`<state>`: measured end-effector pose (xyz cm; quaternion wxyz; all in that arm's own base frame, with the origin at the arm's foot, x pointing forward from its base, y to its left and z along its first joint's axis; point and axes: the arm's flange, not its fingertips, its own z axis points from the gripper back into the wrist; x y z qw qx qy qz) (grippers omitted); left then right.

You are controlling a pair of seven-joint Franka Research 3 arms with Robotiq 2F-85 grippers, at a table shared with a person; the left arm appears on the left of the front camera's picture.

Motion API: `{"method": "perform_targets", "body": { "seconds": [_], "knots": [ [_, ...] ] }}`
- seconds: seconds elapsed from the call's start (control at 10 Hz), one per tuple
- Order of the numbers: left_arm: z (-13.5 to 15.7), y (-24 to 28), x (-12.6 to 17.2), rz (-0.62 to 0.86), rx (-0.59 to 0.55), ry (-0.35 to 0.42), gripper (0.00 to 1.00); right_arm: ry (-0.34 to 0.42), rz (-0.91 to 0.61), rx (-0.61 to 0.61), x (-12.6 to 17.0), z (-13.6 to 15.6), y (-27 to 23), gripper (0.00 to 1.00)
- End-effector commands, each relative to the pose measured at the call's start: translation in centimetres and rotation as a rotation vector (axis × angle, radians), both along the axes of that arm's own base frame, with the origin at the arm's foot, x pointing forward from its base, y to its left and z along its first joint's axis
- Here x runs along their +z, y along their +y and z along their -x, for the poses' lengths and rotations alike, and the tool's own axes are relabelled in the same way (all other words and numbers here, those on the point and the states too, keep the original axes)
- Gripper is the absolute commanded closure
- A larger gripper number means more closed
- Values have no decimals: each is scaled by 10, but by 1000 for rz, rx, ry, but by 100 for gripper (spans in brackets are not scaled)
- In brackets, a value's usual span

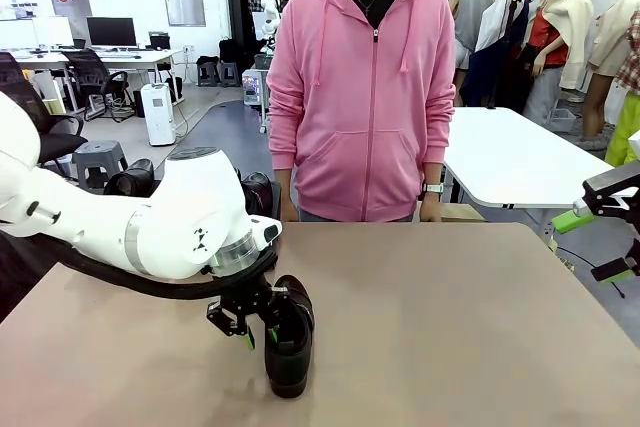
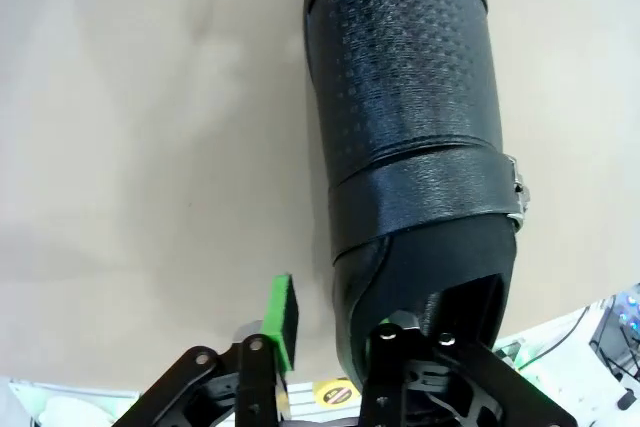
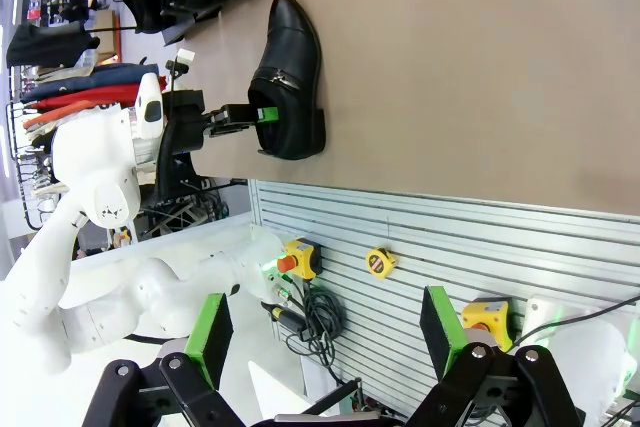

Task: Organize the shoes by placing them on the stand.
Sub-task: Place the Shoe from the middle of the table onto the Shoes Stand.

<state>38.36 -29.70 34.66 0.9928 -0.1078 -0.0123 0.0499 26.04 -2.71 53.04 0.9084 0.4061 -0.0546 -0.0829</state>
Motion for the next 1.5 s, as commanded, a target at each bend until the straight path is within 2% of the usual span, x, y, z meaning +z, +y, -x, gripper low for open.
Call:
{"method": "perform_targets", "body": {
  "seconds": [0.0, 0.3, 0.5, 0.6, 0.7, 0.8, 0.9, 1.0, 1.3, 1.4],
  "knots": [
    [-1, -5, 1, -9, -15, -36, 100, -20, -20, 14, 2, -1, -1, 0],
    [4, -5, 4, -4, -54, -62, 100, -20, -20, 14, 2, -1, -1, 0],
    [23, 1, 24, 22, -117, -110, 100, -20, -20, 14, 2, -1, -1, 0],
    [46, 9, 44, 58, -191, -167, 100, -20, -20, 14, 2, -1, -1, 0],
    [78, 24, 69, 80, -304, -249, 100, -20, -20, 14, 2, -1, -1, 0],
    [105, 40, 87, 87, -444, -285, 100, -20, -20, 14, 2, -1, -1, 0],
    [122, 60, 103, 71, -394, -387, 100, -20, -20, 14, 2, -1, -1, 0],
    [128, 86, 118, 62, -308, -449, 100, -20, -20, 14, 2, -1, -1, 0],
    [122, 178, 162, 101, -168, -515, 100, -20, -20, 14, 2, -1, -1, 0],
    [120, 208, 173, 100, -166, -493, 100, -20, -20, 14, 2, -1, -1, 0]
  ]
}}
